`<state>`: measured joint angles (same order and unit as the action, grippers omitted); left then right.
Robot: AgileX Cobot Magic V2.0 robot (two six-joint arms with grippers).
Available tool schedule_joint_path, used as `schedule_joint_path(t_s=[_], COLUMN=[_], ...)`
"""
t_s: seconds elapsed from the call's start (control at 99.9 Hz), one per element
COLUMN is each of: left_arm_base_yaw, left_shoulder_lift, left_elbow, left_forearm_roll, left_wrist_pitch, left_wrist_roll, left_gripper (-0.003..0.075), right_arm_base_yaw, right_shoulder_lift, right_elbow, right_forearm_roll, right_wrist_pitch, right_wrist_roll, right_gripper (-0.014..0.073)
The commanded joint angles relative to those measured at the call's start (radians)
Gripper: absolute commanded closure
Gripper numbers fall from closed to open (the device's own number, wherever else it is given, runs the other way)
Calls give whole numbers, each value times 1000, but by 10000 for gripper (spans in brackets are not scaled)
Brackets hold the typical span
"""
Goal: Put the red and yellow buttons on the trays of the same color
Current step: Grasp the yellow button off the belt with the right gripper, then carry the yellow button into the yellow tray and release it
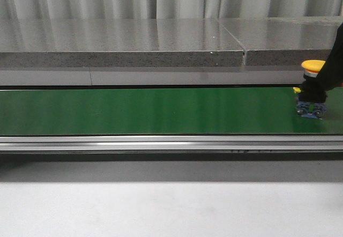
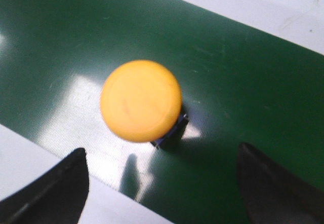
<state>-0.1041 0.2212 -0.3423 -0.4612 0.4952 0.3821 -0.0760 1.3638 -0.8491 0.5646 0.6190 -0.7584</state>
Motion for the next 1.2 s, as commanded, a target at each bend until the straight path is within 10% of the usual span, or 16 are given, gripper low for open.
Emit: schedule_joint_path(t_s=[0.0, 0.38, 0.7, 1.191], left_arm_base_yaw=[-5, -5, -5, -5], left_shoulder_lift=[7, 7, 7, 7], left_elbow=[-26, -26, -26, -26], left_forearm_roll=[-25, -25, -25, -25], left_wrist_pitch=[-70, -70, -70, -70], left_wrist_roll=[-7, -7, -7, -7], left_gripper=[739, 739, 739, 739], right_arm_base_yaw=[2, 2, 2, -310], right_shoulder_lift=[-7, 30, 30, -162], right_elbow=[-35, -52, -52, -190], right_forearm_roll=[24, 100, 100, 62], right_wrist_pitch=[-66, -129, -123, 185], right_wrist_roll=[-22, -95, -94, 104], right_gripper=[-1, 18, 442, 448])
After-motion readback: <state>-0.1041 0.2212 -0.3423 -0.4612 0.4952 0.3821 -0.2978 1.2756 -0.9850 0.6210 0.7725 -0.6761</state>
